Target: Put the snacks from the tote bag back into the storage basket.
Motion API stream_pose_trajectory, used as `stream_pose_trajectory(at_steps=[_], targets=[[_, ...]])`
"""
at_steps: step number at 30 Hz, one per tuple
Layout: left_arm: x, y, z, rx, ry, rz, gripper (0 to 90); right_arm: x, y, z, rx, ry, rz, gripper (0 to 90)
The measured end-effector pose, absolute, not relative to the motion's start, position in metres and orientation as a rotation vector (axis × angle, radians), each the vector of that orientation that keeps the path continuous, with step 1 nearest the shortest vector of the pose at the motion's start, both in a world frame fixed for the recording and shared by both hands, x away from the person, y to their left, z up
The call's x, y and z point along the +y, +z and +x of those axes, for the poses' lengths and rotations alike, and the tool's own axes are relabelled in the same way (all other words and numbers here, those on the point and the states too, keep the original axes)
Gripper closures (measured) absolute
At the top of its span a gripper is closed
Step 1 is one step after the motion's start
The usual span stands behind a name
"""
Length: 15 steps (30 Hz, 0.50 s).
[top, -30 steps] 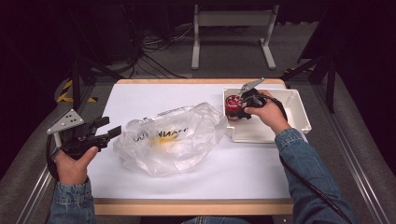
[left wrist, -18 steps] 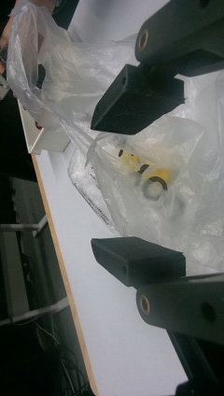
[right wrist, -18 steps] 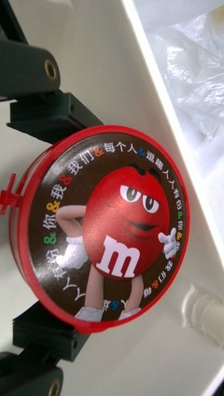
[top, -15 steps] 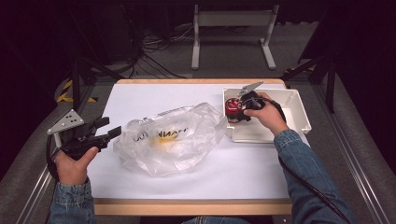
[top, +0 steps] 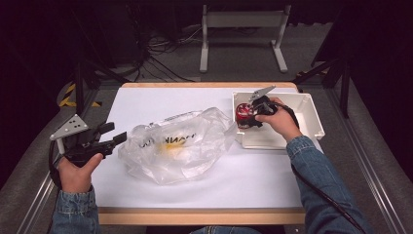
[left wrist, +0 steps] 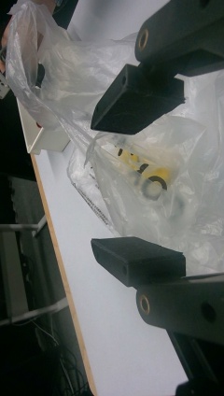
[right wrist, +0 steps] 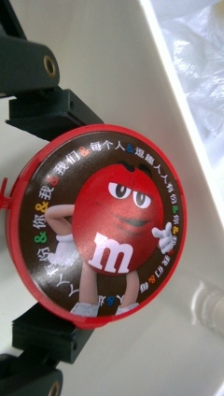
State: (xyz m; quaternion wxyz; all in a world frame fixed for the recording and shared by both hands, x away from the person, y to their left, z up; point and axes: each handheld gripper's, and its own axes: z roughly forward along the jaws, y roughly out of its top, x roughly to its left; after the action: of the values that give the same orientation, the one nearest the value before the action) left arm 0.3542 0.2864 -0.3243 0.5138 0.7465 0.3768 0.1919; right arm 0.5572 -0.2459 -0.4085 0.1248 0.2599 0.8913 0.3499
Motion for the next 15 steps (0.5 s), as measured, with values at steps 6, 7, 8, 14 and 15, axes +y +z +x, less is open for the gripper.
stream_pose_trajectory(at_steps=[6,7,8,14,15], targets=[[0.285,-0.325,0.355,0.906,0.459,1.803,37.2,-0.249,-0.407,0.556,2.583,1.037,0.808,13.0],[0.285,-0.325,0.355,0.905,0.458,1.803,37.0,-0.249,-0.407,0.556,2.584,1.041,0.822,12.3],[0.285,-0.325,0.356,0.905,0.454,1.802,36.6,-0.25,-0.405,0.555,2.586,1.045,0.827,11.0],[0.284,-0.327,0.357,0.903,0.457,1.812,33.8,-0.258,-0.391,0.547,2.557,1.038,0.879,9.2],[0.283,-0.327,0.358,0.902,0.462,1.815,32.7,-0.26,-0.387,0.545,2.548,1.045,0.883,9.2]])
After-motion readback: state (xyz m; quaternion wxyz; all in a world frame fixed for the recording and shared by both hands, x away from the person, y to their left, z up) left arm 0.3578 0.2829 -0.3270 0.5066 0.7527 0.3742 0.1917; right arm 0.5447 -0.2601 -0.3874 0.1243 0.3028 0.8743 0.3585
